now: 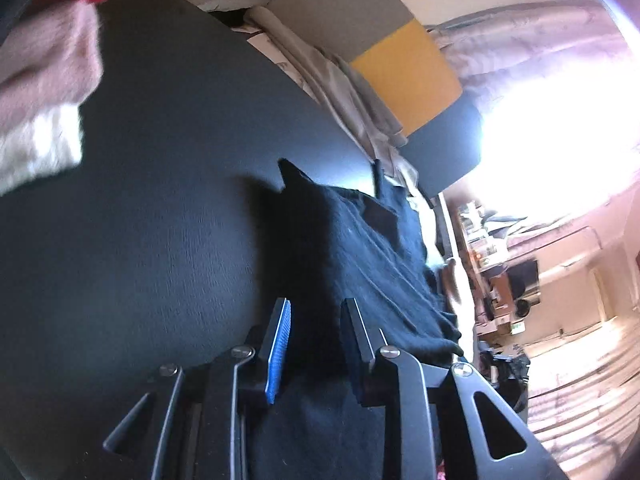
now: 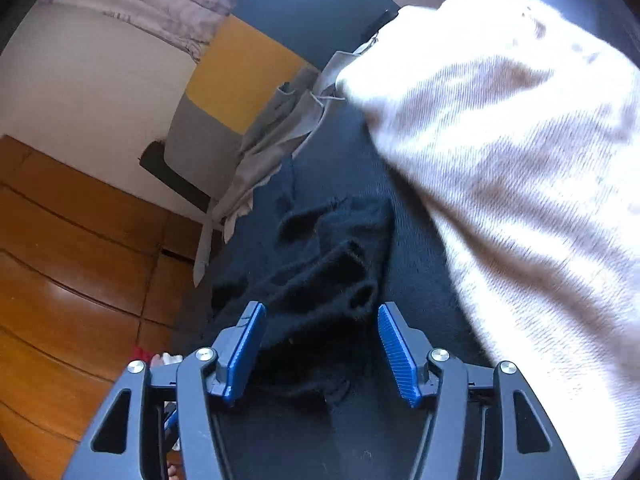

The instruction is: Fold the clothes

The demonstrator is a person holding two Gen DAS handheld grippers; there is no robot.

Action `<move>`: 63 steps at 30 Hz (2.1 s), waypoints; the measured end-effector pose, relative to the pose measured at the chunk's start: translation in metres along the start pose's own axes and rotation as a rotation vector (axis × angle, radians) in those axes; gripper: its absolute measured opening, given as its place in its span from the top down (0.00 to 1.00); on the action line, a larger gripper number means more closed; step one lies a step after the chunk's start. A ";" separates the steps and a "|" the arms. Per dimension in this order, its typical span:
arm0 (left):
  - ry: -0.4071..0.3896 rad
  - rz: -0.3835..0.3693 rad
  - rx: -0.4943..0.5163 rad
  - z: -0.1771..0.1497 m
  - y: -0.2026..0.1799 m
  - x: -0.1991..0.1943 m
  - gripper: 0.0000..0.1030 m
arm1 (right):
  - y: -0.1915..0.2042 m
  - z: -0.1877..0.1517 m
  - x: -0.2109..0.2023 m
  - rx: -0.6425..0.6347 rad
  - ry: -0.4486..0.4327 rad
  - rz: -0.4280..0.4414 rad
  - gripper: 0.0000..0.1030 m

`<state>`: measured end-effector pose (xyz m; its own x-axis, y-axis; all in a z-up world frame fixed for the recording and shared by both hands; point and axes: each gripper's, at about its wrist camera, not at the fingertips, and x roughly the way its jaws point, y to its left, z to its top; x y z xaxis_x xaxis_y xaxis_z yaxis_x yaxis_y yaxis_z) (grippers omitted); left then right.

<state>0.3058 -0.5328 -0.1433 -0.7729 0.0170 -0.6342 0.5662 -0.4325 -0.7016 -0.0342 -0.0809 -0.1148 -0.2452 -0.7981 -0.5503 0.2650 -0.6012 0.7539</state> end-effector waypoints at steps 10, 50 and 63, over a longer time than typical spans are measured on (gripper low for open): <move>0.056 0.086 0.134 0.044 -0.019 0.051 0.73 | 0.022 0.014 0.032 -0.163 0.054 -0.160 0.79; 0.066 0.202 0.392 0.082 -0.052 0.089 0.85 | 0.089 0.000 0.108 -0.789 0.250 -0.525 0.32; 0.001 0.308 0.528 0.076 -0.074 0.091 0.95 | 0.131 0.022 0.089 -0.819 0.073 -0.556 0.91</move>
<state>0.1720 -0.5675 -0.1249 -0.5955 -0.1793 -0.7831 0.5451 -0.8062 -0.2299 -0.0415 -0.2299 -0.0572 -0.4794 -0.3780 -0.7920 0.6992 -0.7100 -0.0844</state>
